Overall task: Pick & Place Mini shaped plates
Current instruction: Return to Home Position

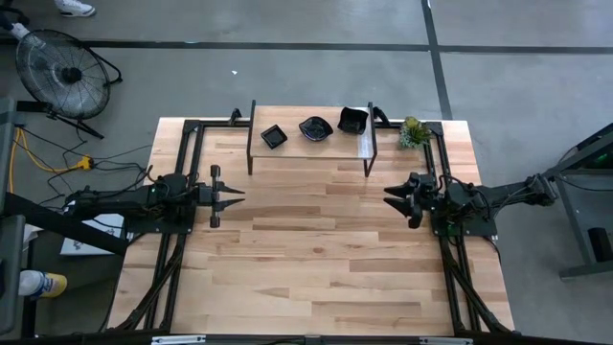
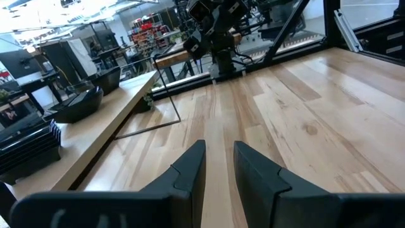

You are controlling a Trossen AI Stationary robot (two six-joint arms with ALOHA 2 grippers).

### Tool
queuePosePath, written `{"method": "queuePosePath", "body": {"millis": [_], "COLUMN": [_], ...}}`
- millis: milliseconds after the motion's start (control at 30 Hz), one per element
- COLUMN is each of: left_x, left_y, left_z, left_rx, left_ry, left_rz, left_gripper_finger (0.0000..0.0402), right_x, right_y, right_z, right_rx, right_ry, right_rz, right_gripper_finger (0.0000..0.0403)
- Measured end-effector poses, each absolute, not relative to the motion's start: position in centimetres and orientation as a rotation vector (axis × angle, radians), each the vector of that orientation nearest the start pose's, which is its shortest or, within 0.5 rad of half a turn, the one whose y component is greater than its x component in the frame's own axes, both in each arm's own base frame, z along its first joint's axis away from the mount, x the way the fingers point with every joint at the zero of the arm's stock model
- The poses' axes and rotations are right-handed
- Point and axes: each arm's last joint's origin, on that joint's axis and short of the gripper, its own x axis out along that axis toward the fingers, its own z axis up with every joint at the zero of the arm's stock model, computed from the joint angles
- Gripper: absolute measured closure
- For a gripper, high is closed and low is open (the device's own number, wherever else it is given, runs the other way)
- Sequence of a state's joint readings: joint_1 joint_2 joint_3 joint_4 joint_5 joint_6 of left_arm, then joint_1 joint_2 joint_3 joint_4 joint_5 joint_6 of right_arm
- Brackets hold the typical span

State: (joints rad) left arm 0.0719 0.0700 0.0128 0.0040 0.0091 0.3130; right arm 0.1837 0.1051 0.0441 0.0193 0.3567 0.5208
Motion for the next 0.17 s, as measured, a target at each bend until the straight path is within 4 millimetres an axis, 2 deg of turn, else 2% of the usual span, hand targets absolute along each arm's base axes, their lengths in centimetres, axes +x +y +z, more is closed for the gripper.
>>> {"method": "queuePosePath", "body": {"millis": [167], "left_x": [10.1], "left_y": [0.7], "left_z": [16.27], "left_rx": [0.311], "left_ry": [0.063], "left_rz": [0.054], "left_gripper_finger": [0.0323], "right_x": [10.06], "right_y": [0.84], "right_z": [17.22], "right_rx": [0.506], "right_ry": [-0.005], "right_rz": [-0.179], "right_gripper_finger": [0.0206]}}
